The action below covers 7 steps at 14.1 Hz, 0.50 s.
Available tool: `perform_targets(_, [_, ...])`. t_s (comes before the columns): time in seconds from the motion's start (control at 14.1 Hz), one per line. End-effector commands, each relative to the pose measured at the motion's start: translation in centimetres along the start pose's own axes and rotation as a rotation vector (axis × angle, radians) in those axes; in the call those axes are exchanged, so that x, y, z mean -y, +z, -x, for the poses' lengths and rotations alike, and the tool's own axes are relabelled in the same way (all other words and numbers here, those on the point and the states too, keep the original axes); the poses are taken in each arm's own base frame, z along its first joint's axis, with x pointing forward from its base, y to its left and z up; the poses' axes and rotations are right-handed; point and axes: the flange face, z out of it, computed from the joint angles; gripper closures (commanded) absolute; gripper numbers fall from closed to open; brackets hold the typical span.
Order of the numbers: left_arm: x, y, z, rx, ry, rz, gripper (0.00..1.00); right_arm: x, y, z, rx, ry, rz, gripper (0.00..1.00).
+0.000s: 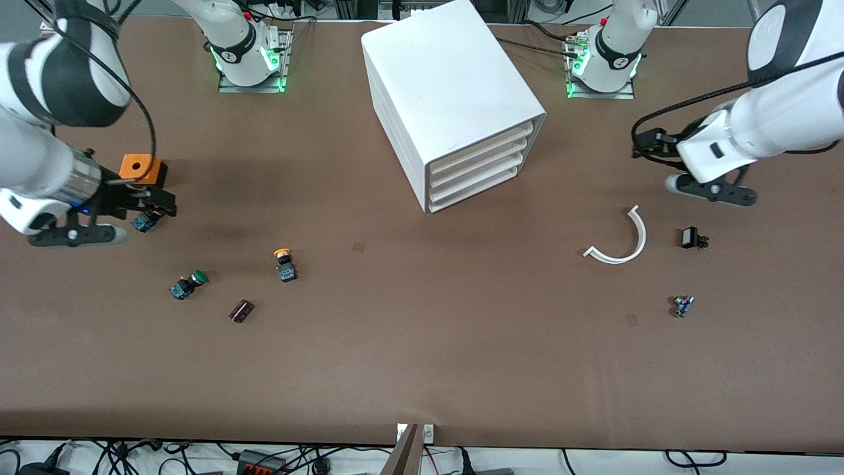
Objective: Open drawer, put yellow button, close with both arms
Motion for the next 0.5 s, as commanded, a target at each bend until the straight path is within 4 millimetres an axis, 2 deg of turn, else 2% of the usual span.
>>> perform_targets(0.0, [-1.3,2.7,-1.9,0.065,0.098,0.185,0.00,3.0,4.1,-1.8,0.042,-0.053,-0.009,0.00])
perform_targets(0.21, [-2.0,6.1,-4.4,0.083,0.240,0.407,0.00,7.6,9.4,-4.0,0.037,-0.112,0.004,0.00])
perform_targets(0.43, [-2.9,10.2,-7.1,0.083,0.323,0.615,0.00,9.9,14.7,-5.7,0.023,-0.146,0.012,0.00])
